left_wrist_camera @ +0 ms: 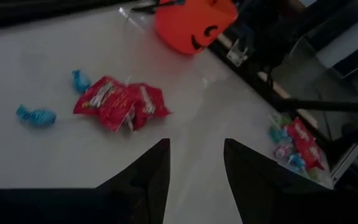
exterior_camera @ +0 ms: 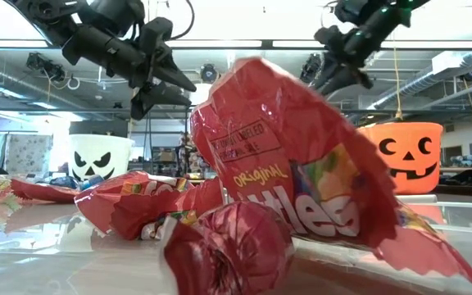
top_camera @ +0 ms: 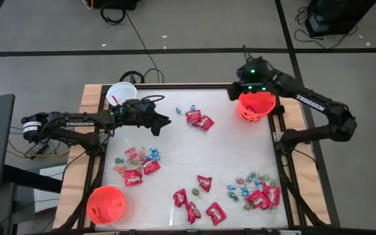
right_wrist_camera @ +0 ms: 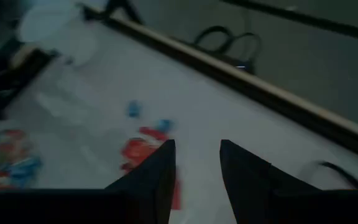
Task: Sort candy by brand, put in halloween buckets
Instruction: Put the red candy into the top orange bucket
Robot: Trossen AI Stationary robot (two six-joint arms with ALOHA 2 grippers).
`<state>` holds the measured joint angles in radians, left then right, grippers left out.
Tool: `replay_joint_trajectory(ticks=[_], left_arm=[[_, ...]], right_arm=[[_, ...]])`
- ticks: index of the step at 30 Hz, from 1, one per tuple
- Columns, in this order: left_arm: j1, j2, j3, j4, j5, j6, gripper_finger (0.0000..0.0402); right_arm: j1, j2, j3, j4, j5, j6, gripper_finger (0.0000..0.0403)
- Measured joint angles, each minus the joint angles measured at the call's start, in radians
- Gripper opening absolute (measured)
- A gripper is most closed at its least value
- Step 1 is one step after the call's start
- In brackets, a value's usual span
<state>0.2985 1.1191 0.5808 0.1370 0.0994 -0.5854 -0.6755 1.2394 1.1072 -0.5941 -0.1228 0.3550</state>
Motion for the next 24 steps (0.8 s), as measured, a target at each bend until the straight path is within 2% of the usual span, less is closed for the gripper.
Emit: replay_joint_trajectory(ticks=[11,19,24], left_arm=[[0.0,-0.002,0.0,-0.095,0.005,0.0,0.0157],[0.0,-0.002,0.0,-0.115,0.018,0.0,0.0157],[0.0,-0.002,0.0,-0.114,0.036,0.0,0.0157]], right_arm=[[0.201,0.243,0.0,0.112,0.0,-0.068,0.0138],[0.256,0.436,-0.001,0.11,0.027,-0.072,0.014],[0.259,0.517,-0.001,0.111,0.011,-0.067,0.0157]])
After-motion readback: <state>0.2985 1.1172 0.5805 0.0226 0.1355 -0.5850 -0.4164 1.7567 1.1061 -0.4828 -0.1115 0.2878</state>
